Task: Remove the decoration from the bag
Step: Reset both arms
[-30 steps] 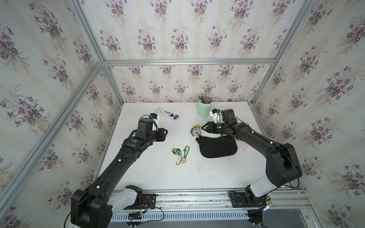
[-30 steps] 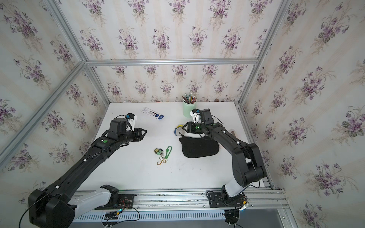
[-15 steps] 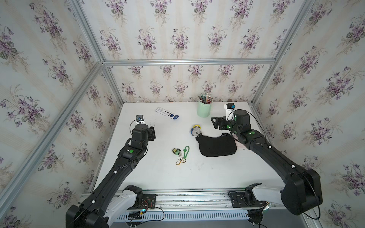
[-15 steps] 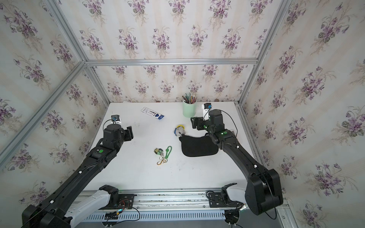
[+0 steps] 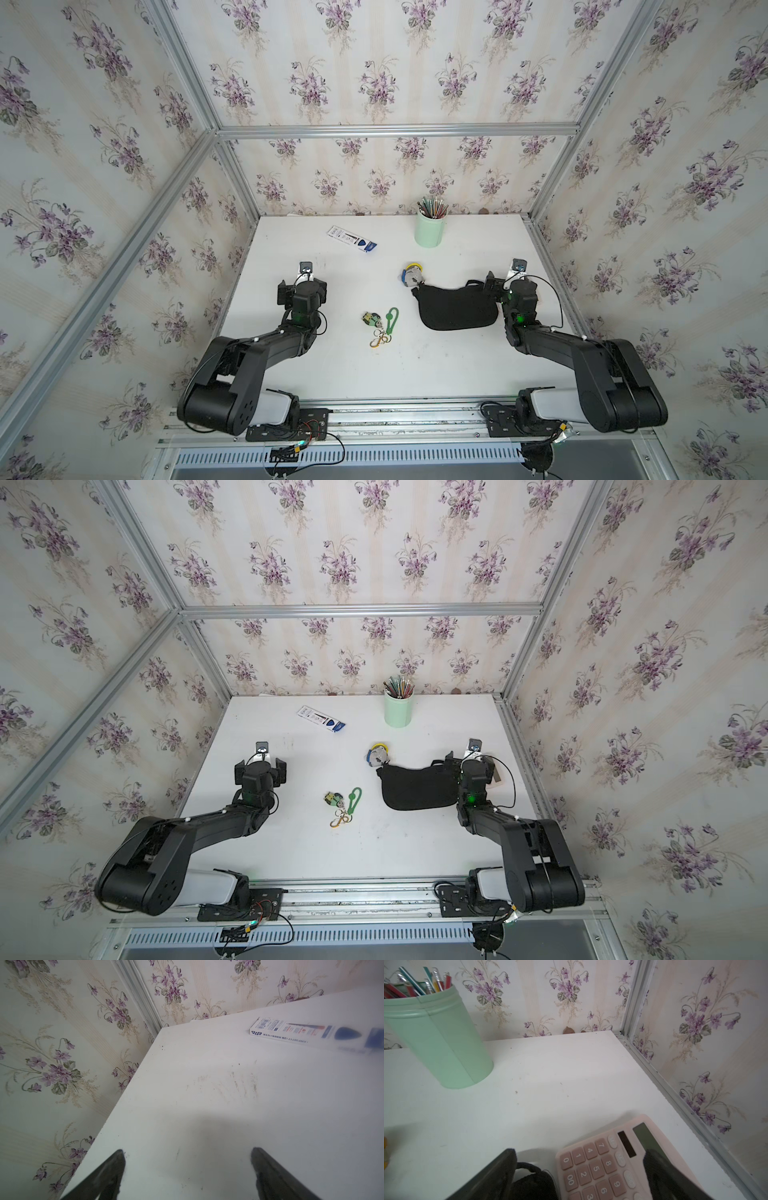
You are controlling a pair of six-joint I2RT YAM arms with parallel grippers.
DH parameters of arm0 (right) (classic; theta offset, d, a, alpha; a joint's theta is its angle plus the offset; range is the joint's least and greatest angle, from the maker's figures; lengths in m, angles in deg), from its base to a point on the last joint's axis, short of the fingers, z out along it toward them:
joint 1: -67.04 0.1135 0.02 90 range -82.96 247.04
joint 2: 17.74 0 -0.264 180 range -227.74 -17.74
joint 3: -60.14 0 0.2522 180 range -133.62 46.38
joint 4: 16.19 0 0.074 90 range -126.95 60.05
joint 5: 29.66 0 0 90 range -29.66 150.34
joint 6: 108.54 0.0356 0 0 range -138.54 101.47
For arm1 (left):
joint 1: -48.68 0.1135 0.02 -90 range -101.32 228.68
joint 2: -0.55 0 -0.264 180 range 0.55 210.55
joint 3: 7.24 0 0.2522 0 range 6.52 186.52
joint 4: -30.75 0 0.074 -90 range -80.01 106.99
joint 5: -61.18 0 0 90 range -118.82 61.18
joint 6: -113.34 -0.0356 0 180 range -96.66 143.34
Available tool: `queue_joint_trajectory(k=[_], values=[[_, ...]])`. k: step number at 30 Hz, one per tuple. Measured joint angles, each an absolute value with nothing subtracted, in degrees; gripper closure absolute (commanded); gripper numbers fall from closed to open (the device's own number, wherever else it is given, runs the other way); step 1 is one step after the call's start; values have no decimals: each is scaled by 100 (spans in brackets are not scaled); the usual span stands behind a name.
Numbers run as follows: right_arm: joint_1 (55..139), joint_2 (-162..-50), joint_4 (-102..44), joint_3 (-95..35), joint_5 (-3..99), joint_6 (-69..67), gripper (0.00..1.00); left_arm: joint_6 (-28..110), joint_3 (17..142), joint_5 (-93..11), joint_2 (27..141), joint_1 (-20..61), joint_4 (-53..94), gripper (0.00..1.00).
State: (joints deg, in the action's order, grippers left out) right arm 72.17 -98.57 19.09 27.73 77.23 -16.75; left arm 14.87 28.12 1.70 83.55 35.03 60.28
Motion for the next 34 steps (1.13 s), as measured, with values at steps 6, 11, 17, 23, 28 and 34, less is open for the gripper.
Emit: queue_joint_trajectory(k=[6,11,17,23,28,34], values=[[7044,-10378,3093,3179,7257,-1581,0,1426,2607,-304,8727,3713,6956,3],[7035,-10594,3867,3417,6975,-1640,0,1664,2618,-938,8727,4233,7123,2],[7035,-10594,4278,3450,6870,-1704,0,1909,2692,-1353,8943,4384,7158,1],[7035,-10598,4352,3444,6798,-1728,0,2003,2747,-1342,8982,4395,7105,1],[7035,-10598,4381,3428,6733,-1743,0,2023,2749,-1342,8982,4395,7103,1],[7035,-10598,4389,3428,6717,-1743,0,2025,2769,-1342,8987,4395,7103,1]])
